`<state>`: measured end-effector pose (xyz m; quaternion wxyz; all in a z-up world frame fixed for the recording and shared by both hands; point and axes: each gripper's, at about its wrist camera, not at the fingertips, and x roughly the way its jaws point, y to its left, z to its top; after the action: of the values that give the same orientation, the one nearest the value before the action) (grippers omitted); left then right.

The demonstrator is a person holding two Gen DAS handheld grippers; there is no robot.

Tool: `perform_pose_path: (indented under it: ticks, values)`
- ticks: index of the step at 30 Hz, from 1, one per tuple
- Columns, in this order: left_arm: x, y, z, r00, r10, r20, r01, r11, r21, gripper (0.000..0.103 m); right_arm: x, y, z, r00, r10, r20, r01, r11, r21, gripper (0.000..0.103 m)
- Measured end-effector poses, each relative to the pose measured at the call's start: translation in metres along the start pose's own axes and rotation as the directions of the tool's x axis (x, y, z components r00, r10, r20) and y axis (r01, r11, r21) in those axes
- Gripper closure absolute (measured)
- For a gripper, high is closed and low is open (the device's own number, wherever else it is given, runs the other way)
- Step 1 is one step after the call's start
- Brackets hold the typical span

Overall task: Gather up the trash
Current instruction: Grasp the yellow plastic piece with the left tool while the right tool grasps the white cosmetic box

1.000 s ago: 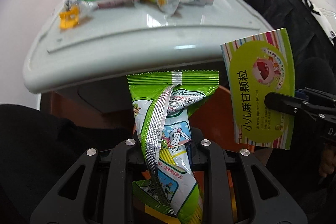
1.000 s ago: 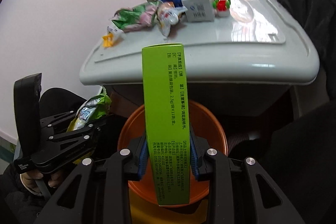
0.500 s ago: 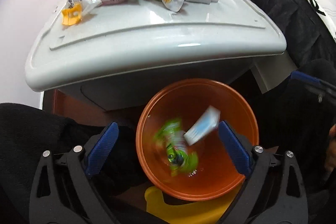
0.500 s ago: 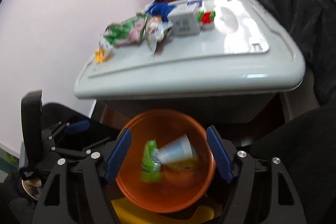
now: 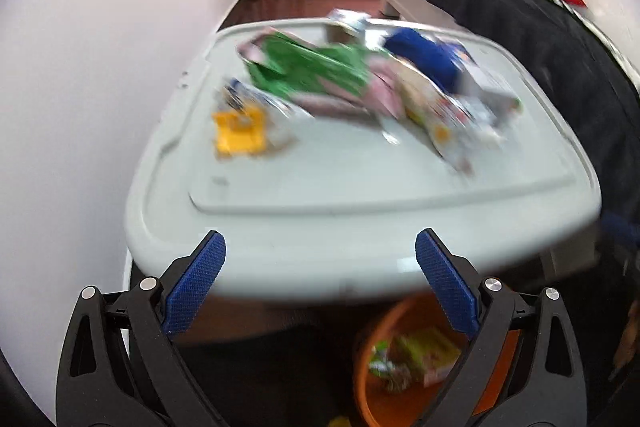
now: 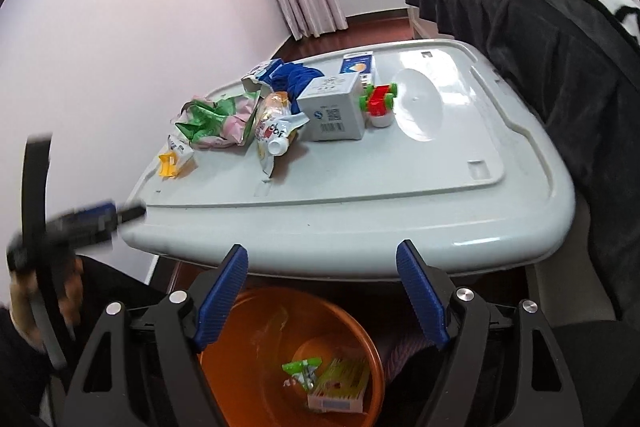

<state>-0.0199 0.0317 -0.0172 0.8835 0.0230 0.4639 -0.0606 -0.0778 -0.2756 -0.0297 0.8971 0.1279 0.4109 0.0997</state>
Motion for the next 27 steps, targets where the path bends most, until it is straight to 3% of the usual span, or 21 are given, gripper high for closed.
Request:
perform_pose_path:
  ticks: [6,11,16,23,25,26,27]
  values:
    - [0.035,0.045,0.043,0.995,0.105,0.003,-0.105,0.994,-0.013,0.01,0.022,0.015,-0.01,0.998,0.035,-0.043,-0.037,0.998,-0.059,0.027]
    - [0.074,0.063,0.06,0.985,0.17,-0.021,-0.17,0.985,-0.012,0.01,0.029,0.008,-0.008,0.997,0.048,-0.054,-0.048,0.999,-0.012,0.027]
    - [0.099,0.069,0.071,0.985,0.169,-0.041,-0.169,0.986,0.002,0.01,0.032,0.003,-0.009,0.997,0.046,-0.062,-0.045,0.999,0.026,0.027]
    - [0.117,0.063,0.08,0.988,0.153,-0.008,-0.153,0.988,0.02,0.01,0.035,0.004,-0.009,0.997,0.039,-0.071,-0.037,0.999,0.032,0.027]
    - [0.12,0.062,0.079,0.989,0.146,0.006,-0.146,0.989,0.033,0.034,0.036,0.004,-0.008,0.997,0.038,-0.072,-0.036,0.999,0.031,0.027]
    - [0.123,0.061,0.078,0.993,0.121,-0.008,-0.12,0.992,0.036,0.055,0.035,0.005,-0.008,0.997,0.034,-0.069,-0.032,0.999,0.029,0.027]
    - [0.121,0.06,0.077,0.994,0.111,0.007,-0.111,0.993,0.03,0.059,0.035,0.005,-0.008,0.997,0.032,-0.065,-0.03,0.999,0.029,0.027]
